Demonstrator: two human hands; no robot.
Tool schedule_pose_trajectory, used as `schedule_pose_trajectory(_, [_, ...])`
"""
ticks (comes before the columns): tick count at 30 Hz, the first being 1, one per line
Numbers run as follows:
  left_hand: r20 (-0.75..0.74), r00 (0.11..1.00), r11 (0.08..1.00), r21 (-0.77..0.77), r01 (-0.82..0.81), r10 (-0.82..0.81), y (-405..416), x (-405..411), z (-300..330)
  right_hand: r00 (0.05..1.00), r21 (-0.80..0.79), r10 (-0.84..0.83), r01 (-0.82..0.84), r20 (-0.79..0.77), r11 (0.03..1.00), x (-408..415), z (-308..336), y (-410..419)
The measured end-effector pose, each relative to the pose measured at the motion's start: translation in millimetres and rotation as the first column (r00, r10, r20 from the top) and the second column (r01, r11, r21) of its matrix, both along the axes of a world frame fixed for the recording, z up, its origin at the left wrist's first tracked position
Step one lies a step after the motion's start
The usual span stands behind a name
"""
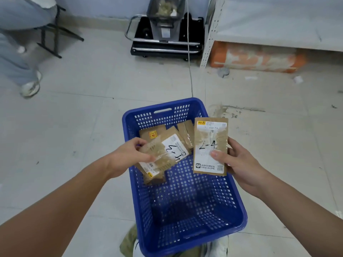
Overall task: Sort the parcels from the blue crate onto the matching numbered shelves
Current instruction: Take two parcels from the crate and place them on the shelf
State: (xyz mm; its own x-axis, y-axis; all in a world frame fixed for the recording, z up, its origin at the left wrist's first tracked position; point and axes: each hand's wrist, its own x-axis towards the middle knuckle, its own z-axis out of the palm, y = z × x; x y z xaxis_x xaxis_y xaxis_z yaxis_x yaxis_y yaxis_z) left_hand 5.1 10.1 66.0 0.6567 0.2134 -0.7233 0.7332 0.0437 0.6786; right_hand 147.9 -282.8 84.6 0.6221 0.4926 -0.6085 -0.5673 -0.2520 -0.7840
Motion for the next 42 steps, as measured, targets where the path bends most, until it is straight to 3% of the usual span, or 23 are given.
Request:
schedule_pose_trajectory(4, [0.085,0.983,0.986,-0.047,-0.16,0.164,7.5,-4.7,1.4,0.999,0.01,-0.03,0.03,-0.014,1.0,-4.6,0.6,-0.4])
schedule_pose_trajectory(9, [0.087,0.943,0.928,-0.229,-0.295,0.321,11.5,-15.3,-1.5,1.0,-0.013,-0.016,0.016,-0.022,1.0,-14.8,-6.4,1.0])
schedule_pose_trajectory(18, [0.091,0.955,0.938,-0.237,-0.254,0.282,3.1,-25.9,-2.4,1.0,-0.049,0.015,-0.016,-0.025,0.999,-11.7,-4.3,-4.8])
schedule_pose_trajectory(27, [0.085,0.952,0.95,-0.132,-0.283,0.295,-3.2,-8.1,0.8,1.0,-0.061,0.004,-0.005,-0.018,0.998,4.8,4.3,-13.3])
schedule_pose_trajectory(36, [0.12,0.88,0.856,-0.322,-0.403,0.46,-11.3,9.2,15.8,1.0,-0.052,0.018,-0.019,-0.012,0.998,12.6,18.4,-15.9])
schedule_pose_trajectory(42, [0.201,0.897,0.892,-0.318,-0.322,0.395,-15.0,43.9,90.4,0.998,0.004,0.022,-0.022,0.056,1.0,24.9,81.0,-12.9])
